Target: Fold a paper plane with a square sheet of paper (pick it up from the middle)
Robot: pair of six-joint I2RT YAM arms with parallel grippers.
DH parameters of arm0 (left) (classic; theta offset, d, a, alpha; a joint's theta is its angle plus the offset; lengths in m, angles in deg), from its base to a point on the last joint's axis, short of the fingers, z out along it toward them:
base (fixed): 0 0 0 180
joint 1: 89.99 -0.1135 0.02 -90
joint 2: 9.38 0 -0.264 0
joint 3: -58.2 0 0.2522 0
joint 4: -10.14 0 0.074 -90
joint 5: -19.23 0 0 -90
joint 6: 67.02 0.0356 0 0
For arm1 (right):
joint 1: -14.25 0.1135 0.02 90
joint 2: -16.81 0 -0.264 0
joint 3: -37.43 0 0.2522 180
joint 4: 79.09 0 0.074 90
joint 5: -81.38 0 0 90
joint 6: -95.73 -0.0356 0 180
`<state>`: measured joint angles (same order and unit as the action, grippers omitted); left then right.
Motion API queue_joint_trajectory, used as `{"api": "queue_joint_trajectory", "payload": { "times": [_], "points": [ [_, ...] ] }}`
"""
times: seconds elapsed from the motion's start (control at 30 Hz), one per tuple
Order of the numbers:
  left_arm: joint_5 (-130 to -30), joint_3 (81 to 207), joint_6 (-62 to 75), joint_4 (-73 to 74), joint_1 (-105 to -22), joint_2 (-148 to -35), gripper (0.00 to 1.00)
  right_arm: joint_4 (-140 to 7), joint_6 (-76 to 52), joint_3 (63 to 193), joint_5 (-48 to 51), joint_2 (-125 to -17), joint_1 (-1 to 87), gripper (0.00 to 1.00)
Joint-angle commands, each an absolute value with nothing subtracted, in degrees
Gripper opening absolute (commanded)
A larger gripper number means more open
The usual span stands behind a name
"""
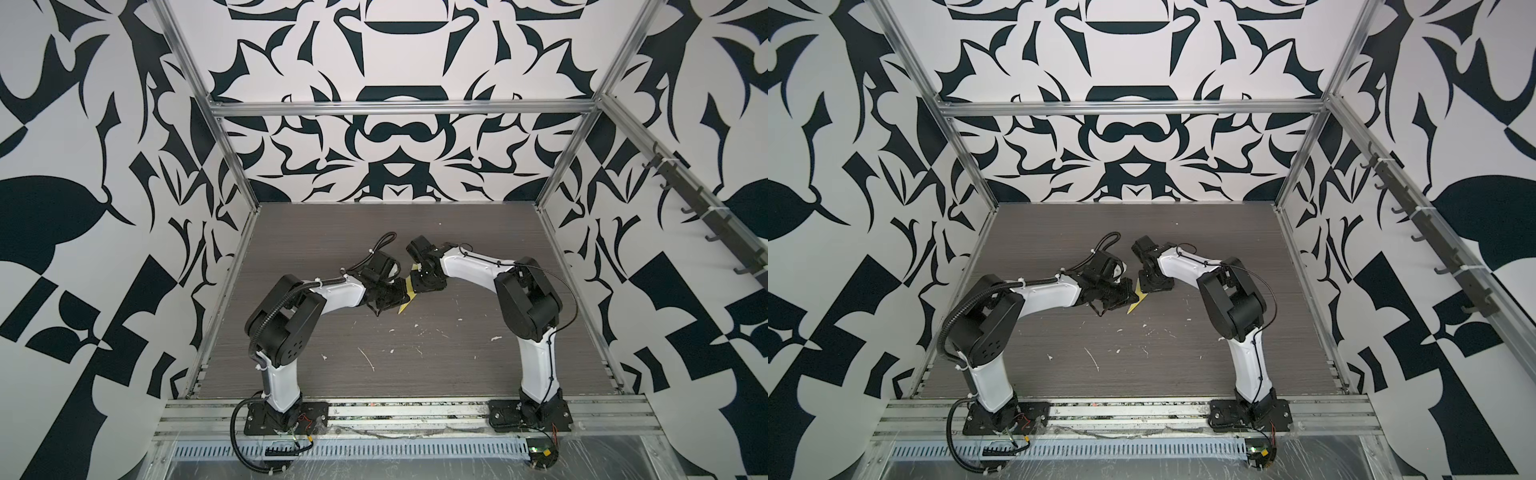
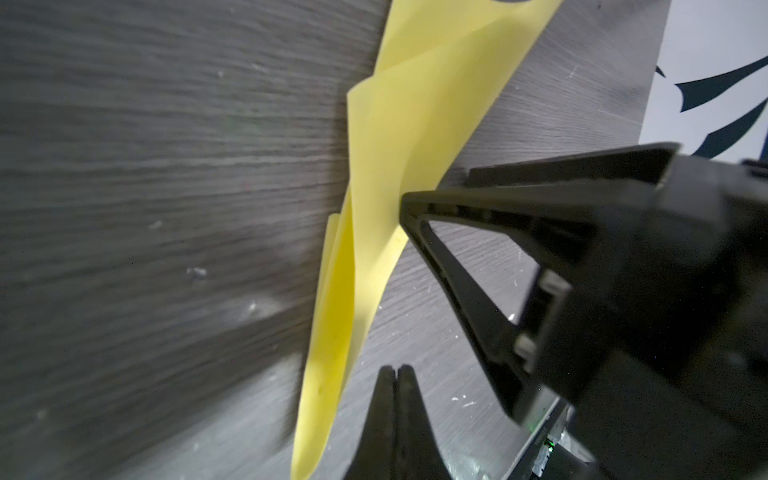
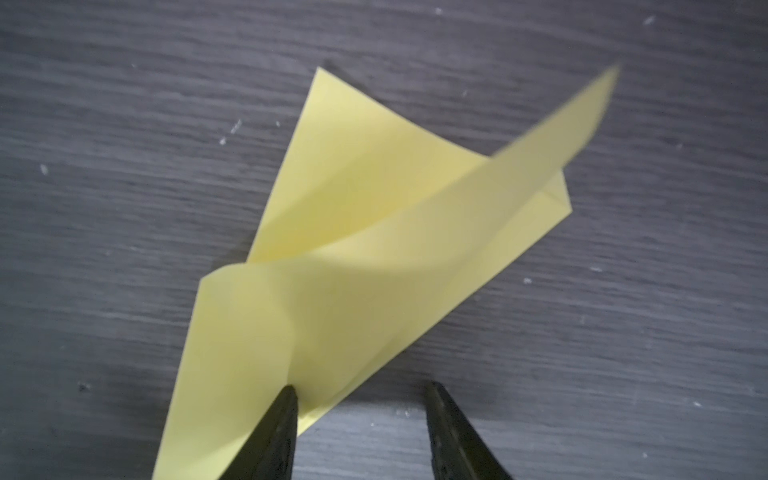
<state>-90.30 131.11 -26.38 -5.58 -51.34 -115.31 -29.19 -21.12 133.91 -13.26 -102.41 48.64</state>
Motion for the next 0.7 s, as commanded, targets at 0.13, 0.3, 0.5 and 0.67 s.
{"api": "queue_joint_trajectory", "payload": {
  "times": [0.13, 0.3, 0.5, 0.67],
  "points": [
    [-89.3, 131.6, -26.7, -10.5, -51.1, -116.9, 0.01, -23.6, -21.4, 129.1, -15.1, -111.1, 48.1, 0.5],
    [-88.9, 131.0, -26.7, -11.8, -51.1, -117.1, 0.01, -23.6, -21.5, 128.9, -15.2, -111.2, 48.2, 0.49],
    [-88.2, 130.9, -26.3, -13.9, -51.1, -117.3, 0.01, -23.6, -21.5, 128.7, -15.2, -111.3, 48.1, 0.49],
    [-86.7, 131.1, -25.6, -16.1, -51.1, -117.3, 0.0, -23.5, -21.6, 128.7, -15.3, -111.3, 48.1, 0.49]
  ]
}}
